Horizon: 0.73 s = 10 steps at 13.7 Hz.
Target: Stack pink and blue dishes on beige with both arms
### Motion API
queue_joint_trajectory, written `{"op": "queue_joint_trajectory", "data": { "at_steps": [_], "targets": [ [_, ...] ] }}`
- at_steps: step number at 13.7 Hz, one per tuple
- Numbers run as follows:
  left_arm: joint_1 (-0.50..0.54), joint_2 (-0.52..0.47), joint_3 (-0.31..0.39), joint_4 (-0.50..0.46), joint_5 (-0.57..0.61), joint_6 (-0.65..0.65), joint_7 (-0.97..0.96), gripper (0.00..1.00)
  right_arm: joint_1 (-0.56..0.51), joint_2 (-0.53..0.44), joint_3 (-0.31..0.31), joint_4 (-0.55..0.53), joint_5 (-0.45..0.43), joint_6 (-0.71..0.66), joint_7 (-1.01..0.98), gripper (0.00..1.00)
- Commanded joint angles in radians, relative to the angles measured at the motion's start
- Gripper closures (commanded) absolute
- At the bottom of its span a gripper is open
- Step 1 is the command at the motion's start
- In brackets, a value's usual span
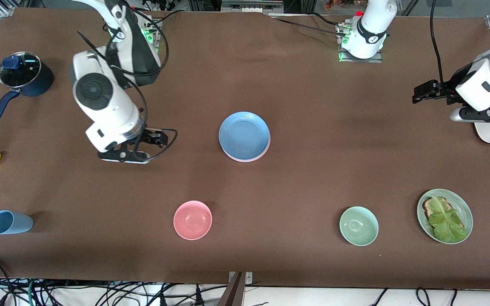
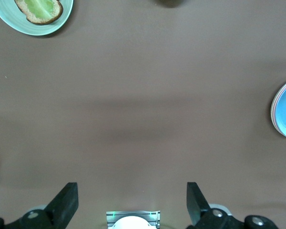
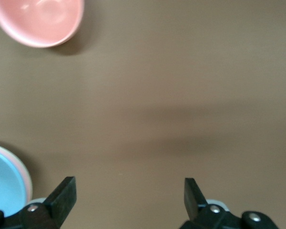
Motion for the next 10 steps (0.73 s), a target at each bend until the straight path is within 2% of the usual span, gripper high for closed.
{"op": "queue_joint_trajectory", "data": {
  "at_steps": [1,4,6,8,10],
  "targets": [
    [-0.009,0.008,0.007,0.022,-0.008,-0.005,0.006,0.00,0.003,-0.057,-0.097,-0.005,0.002,-0.070,-0.130,0.00],
    [-0.009,0.010,0.007,0.022,-0.011,-0.005,0.006,0.00,0.003,-0.103,-0.224,0.005,0.095,-0.136,-0.249,0.00],
    [-0.009,0.010,0.007,0.022,-0.011,-0.005,0.006,0.00,0.003,-0.146,-0.284,0.015,0.099,-0.185,-0.308,0.00],
    [-0.009,0.010,0.007,0.022,-0.013,-0.005,0.006,0.00,0.003,-0.167,-0.324,0.064,0.093,-0.266,-0.325,0.00],
    [-0.011,0.010,0.007,0.022,-0.013,-0.005,0.006,0.00,0.000,-0.164,-0.333,0.120,0.087,-0.349,-0.343,0.00]
  ]
}}
